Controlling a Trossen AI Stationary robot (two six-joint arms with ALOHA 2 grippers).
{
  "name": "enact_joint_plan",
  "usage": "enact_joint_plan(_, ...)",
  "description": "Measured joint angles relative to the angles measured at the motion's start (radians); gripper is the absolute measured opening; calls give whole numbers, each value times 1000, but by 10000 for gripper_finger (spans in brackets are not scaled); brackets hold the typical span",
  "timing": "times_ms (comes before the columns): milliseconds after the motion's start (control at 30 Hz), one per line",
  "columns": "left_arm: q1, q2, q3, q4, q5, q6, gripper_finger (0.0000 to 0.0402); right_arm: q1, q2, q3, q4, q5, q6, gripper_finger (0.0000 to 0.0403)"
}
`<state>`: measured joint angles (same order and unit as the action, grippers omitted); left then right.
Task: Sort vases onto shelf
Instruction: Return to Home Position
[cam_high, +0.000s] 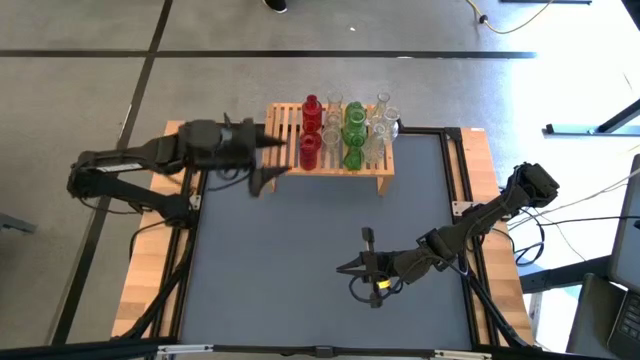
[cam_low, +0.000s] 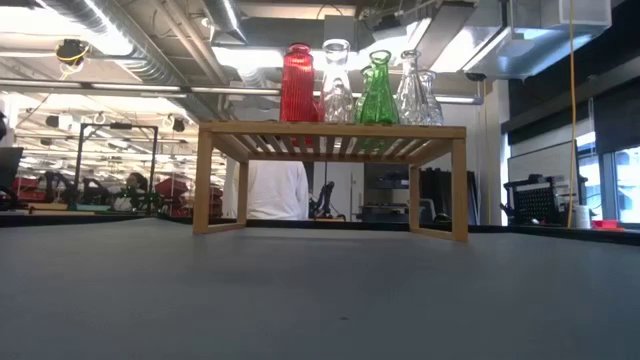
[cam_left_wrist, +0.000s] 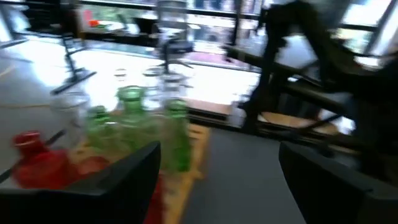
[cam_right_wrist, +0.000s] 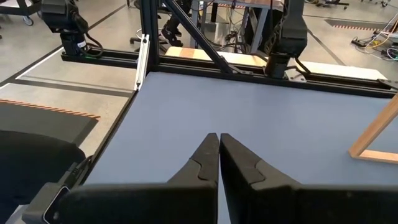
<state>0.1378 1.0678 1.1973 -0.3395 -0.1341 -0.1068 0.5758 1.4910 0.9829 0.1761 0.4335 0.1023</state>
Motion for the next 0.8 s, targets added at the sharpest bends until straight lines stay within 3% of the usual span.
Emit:
enact_joint_plan(167, -200, -48, 0, -82, -81, 4, 291, 0, 0, 0, 2, 0, 0, 5)
enact_joint_plan(267, -328, -55, 0, -142, -175, -15, 248, 0, 0, 0, 2, 0, 1, 5)
enact_joint_plan(433, -497, -62, -64, -104, -273, -7, 161, 0, 0, 0, 6, 0, -1, 5)
enact_joint_plan(600, -571, -110, -208, 23, -274, 13, 89, 0, 0, 0, 9, 0, -1, 5)
enact_joint_plan(800, -581, -222, -427, 243, -196, 32, 45, 0, 0, 0, 8, 0, -15, 5)
